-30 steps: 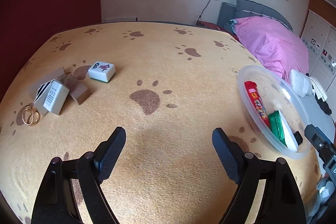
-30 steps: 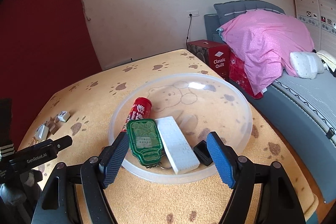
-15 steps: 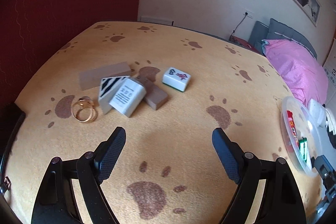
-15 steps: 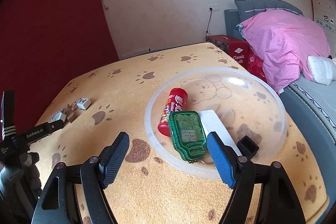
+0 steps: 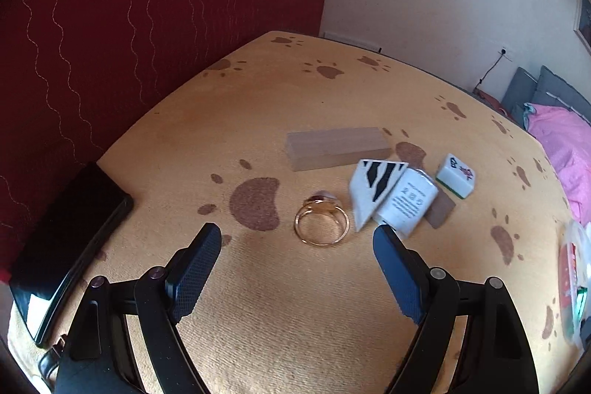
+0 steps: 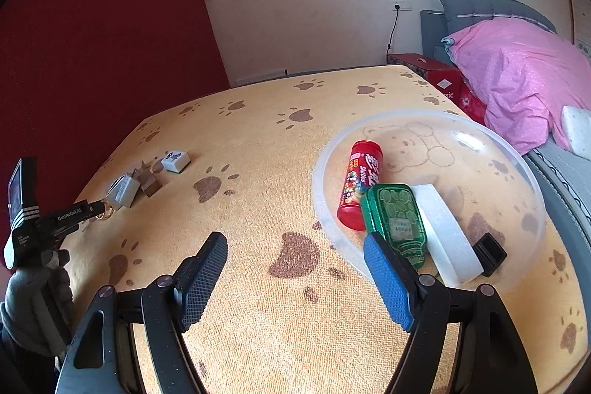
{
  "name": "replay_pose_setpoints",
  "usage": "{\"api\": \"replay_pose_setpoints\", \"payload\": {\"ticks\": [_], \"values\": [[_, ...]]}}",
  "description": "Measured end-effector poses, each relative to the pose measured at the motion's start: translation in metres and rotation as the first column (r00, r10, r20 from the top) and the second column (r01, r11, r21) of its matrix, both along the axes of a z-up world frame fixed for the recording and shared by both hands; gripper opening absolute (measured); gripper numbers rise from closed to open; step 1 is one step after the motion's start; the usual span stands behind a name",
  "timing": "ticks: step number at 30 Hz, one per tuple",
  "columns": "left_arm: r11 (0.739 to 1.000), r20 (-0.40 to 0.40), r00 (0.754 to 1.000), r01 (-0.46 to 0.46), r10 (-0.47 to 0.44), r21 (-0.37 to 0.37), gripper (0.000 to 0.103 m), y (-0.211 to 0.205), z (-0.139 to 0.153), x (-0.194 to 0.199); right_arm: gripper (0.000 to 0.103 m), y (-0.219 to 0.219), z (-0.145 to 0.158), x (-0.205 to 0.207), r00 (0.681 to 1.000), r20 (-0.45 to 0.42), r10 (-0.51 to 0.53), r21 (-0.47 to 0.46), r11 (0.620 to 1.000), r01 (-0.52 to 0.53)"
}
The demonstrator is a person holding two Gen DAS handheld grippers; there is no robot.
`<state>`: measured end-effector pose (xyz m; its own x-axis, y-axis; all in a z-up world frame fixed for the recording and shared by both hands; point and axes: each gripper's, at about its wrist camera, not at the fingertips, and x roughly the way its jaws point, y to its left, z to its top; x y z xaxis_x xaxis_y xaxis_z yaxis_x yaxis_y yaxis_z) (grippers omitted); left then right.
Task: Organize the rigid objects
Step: 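Close the left gripper around the gold ring, then grasp the white charger plug with the right gripper while the left holds the ring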
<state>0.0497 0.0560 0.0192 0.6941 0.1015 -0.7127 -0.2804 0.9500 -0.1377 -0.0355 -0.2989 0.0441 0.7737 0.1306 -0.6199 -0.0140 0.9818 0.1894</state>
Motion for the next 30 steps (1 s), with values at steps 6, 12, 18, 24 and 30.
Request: {"api": "replay_pose_setpoints", "payload": {"ticks": [6, 12, 18, 24, 30], "values": [[0.999, -0.019, 1.000, 0.018, -0.018, 0.027, 0.085, 0.006, -0.005, 0.008, 0.080, 0.012, -0.001, 0.002, 1.000, -0.014, 0.022, -0.008, 1.000, -0.022], [0.996, -0.029, 0.997, 0.074, -0.073, 0.047, 0.075, 0.000, -0.007, 0.018, 0.080, 0.025, -0.001, 0.005, 0.999, -0.028, 0.043, -0.016, 0.999, -0.043], [0.994, -0.042, 0.994, 0.098, -0.097, 0.037, 0.055, 0.001, -0.009, 0.026, 0.080, 0.039, -0.002, 0.008, 0.996, -0.041, 0.074, -0.025, 0.997, -0.075], [0.993, 0.008, 0.994, 0.113, -0.113, -0.024, 0.034, 0.007, -0.008, 0.018, 0.080, 0.061, 0.002, 0.018, 0.990, -0.048, 0.135, -0.027, 0.990, -0.137], [0.991, 0.085, 0.989, 0.123, -0.119, -0.051, 0.034, 0.008, -0.002, 0.002, 0.080, 0.092, 0.003, 0.037, 0.976, -0.057, 0.209, -0.060, 0.975, -0.212]]}}
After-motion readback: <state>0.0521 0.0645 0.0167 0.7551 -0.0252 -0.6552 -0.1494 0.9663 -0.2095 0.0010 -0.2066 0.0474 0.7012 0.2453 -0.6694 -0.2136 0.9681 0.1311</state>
